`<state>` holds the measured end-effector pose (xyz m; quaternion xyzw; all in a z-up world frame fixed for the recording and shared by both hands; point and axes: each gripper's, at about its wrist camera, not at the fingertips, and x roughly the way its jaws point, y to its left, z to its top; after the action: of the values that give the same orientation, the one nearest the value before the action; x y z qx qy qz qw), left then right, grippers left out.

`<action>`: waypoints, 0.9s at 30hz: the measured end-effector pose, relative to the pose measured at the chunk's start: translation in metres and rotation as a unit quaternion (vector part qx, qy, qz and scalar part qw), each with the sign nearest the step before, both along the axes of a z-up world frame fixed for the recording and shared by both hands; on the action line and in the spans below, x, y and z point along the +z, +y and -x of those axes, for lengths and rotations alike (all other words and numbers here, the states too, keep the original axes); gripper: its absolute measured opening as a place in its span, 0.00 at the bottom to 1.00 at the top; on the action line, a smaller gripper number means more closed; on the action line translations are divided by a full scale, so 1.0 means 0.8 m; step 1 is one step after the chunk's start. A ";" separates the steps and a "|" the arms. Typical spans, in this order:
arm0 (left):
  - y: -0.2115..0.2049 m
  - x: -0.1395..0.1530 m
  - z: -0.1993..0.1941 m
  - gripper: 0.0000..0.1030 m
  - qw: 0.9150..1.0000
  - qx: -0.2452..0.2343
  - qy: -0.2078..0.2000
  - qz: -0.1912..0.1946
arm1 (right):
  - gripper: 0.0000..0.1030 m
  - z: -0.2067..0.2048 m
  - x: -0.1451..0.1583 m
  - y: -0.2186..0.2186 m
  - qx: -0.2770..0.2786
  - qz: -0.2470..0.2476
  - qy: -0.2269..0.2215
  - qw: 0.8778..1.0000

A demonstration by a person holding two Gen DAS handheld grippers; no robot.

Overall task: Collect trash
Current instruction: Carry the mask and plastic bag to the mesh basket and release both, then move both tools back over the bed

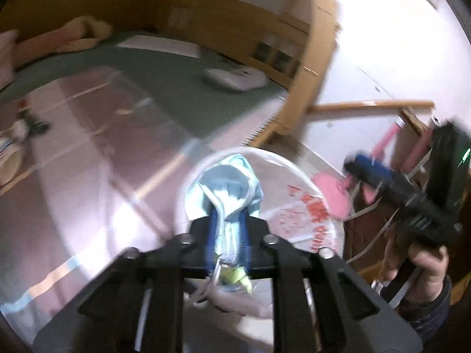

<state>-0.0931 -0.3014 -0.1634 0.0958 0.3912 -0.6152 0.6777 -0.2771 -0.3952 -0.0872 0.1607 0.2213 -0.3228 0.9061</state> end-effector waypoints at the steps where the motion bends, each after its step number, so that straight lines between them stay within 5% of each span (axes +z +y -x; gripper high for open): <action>1: -0.009 -0.004 0.008 0.65 1.000 -0.012 -0.003 -0.005 | 0.89 0.001 0.007 0.001 0.003 -0.002 -0.019 1.000; 2: -0.013 -0.007 0.011 0.87 1.000 -0.013 -0.007 -0.009 | 0.89 0.000 0.009 0.002 0.006 -0.002 -0.027 1.000; 8: 0.039 -0.008 -0.058 0.88 0.998 0.060 -0.019 -0.020 | 0.89 -0.078 0.001 0.038 0.086 0.012 -0.008 0.996; 11: 0.087 0.000 -0.125 0.89 0.988 0.135 -0.057 -0.040 | 0.89 -0.132 -0.009 0.067 0.142 0.010 0.007 0.990; 15: 0.180 0.022 -0.211 0.92 0.962 0.246 -0.107 -0.044 | 0.89 -0.199 -0.019 0.112 0.200 0.008 0.007 0.980; 18: 0.252 0.030 -0.261 0.94 0.930 0.334 -0.145 -0.044 | 0.89 -0.244 -0.025 0.142 0.234 0.009 0.007 0.972; 21: 0.296 0.021 -0.296 0.94 0.910 0.388 -0.134 -0.052 | 0.89 -0.279 -0.025 0.170 0.260 0.006 0.006 0.966; 24: 0.317 0.019 -0.312 0.94 0.906 0.408 -0.104 -0.050 | 0.89 -0.303 -0.023 0.193 0.272 0.010 -0.002 0.962; 27: 0.325 0.027 -0.302 0.94 0.902 0.414 -0.118 -0.035 | 0.89 -0.325 -0.024 0.205 0.280 0.006 -0.006 0.960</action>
<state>0.1482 -0.0417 -0.1419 0.0205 0.3346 -0.2489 0.9086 -0.0171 -0.2310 -0.1067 0.0891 0.2500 -0.0564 0.9625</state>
